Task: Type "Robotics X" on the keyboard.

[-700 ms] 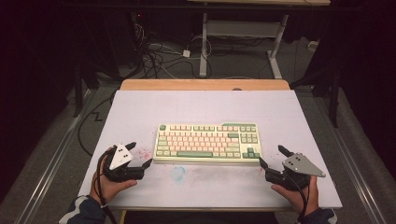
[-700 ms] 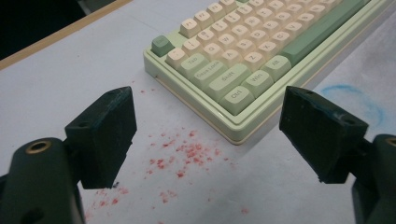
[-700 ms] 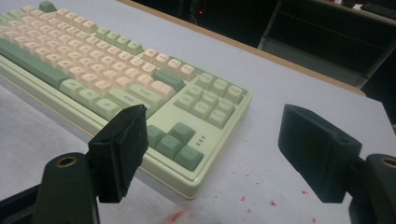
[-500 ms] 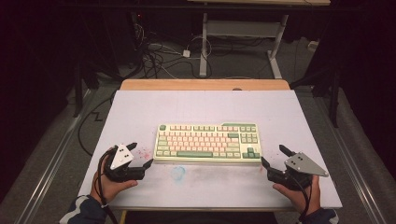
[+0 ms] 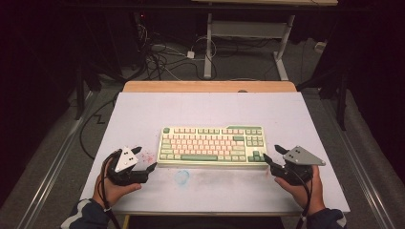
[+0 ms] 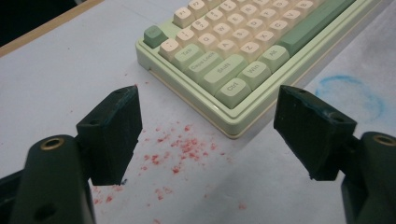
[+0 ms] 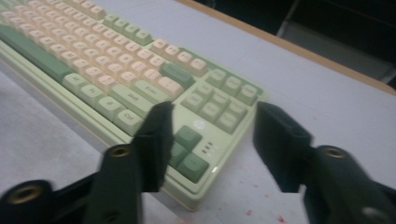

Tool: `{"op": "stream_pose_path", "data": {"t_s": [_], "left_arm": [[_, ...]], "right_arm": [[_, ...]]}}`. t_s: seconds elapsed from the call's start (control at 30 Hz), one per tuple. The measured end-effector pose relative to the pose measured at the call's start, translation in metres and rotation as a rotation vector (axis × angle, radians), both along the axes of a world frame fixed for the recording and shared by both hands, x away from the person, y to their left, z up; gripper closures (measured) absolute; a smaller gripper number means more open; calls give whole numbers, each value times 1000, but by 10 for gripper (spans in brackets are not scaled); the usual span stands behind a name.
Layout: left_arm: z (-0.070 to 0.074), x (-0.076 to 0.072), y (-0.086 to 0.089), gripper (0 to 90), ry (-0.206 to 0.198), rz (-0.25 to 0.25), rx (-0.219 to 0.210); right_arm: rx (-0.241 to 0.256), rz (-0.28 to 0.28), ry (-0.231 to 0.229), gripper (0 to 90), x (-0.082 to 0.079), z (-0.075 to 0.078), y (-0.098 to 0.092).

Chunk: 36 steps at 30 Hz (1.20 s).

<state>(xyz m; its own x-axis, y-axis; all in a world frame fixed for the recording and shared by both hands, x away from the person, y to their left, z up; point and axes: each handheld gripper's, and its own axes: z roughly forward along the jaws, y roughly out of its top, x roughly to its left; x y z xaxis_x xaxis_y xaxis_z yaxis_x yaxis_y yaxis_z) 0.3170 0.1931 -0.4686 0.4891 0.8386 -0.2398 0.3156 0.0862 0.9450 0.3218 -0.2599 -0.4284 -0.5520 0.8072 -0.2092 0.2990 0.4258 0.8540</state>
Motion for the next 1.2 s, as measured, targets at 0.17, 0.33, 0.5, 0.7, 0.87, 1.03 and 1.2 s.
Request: {"op": "stream_pose_path", "data": {"t_s": [0.17, 0.33, 0.5, 0.7, 0.87, 1.03, 1.2], "left_arm": [[-2, 1, 0, 239, 14, 5, 4], [-3, 0, 1, 241, 22, 9, 13], [-4, -1, 3, 253, 31, 12, 16], [-4, -3, 5, 289, 43, 13, 17], [1, -7, 8, 540, 69, -11, 11], [13, -5, 6, 829, 111, -46, 14], [25, 11, -9, 872, 123, -88, 64]], "right_arm": [[-36, 69, 64, 786, 19, 0, 17], [-81, 127, 109, 888, 35, -1, 39], [-123, 182, 144, 900, 46, -9, 62], [-141, 194, 179, 900, 56, -17, 71], [-180, 195, 186, 900, 58, -24, 75], [-151, 193, 182, 900, 58, -26, 73], [-152, 193, 172, 900, 57, -27, 73]]}}
